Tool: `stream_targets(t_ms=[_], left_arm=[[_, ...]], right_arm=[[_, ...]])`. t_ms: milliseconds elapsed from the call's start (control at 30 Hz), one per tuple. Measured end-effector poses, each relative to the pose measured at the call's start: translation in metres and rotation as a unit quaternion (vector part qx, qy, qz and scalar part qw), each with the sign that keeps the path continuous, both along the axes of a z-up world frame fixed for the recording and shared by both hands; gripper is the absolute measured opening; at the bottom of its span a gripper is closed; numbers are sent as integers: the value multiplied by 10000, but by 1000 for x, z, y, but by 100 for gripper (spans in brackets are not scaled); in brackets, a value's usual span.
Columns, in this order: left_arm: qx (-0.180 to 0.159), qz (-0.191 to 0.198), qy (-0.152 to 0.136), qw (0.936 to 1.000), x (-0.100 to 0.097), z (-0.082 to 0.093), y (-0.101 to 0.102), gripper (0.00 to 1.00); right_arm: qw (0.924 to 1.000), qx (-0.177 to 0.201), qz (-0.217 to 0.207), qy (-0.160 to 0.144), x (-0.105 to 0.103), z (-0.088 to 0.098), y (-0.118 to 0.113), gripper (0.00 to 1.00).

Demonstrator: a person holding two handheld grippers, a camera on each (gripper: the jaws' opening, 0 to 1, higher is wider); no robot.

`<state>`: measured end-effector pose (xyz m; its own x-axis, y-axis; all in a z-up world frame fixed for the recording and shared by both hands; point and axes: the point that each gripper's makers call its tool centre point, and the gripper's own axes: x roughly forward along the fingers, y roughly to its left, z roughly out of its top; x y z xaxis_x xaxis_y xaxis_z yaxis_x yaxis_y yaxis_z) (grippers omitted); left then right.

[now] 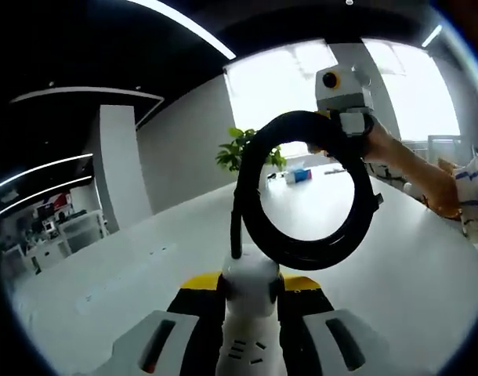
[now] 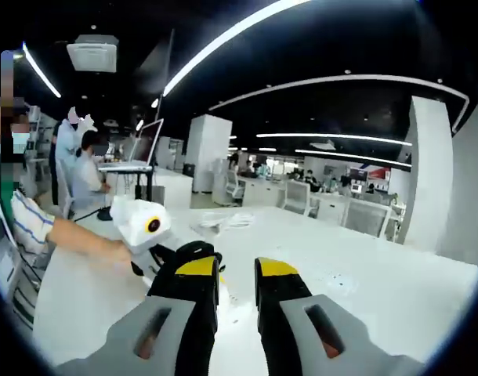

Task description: Straighten the power strip on the desk, plug the charger into it

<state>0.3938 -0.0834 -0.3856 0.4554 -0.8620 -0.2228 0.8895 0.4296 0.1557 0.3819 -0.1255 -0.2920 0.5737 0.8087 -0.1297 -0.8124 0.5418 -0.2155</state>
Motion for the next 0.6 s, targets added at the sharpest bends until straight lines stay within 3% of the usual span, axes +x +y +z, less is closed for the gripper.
stream_targets(t_ms=[67,133,333,600], left_arm=[[3,-3,12,10000,0,0,0,25],[12,-8,27,10000,0,0,0,25],[11,-30,72,10000,1,0,0,25],[2,-58,132,9999,1,0,0,25]], right_arm=[[9992,22,376,131,0,-11,8,17],[9968,282,641,386,2,-16,15,19],[9879,789,1152,675,9,-14,32,18],[9779,780,1727,877,3,-19,58,18]])
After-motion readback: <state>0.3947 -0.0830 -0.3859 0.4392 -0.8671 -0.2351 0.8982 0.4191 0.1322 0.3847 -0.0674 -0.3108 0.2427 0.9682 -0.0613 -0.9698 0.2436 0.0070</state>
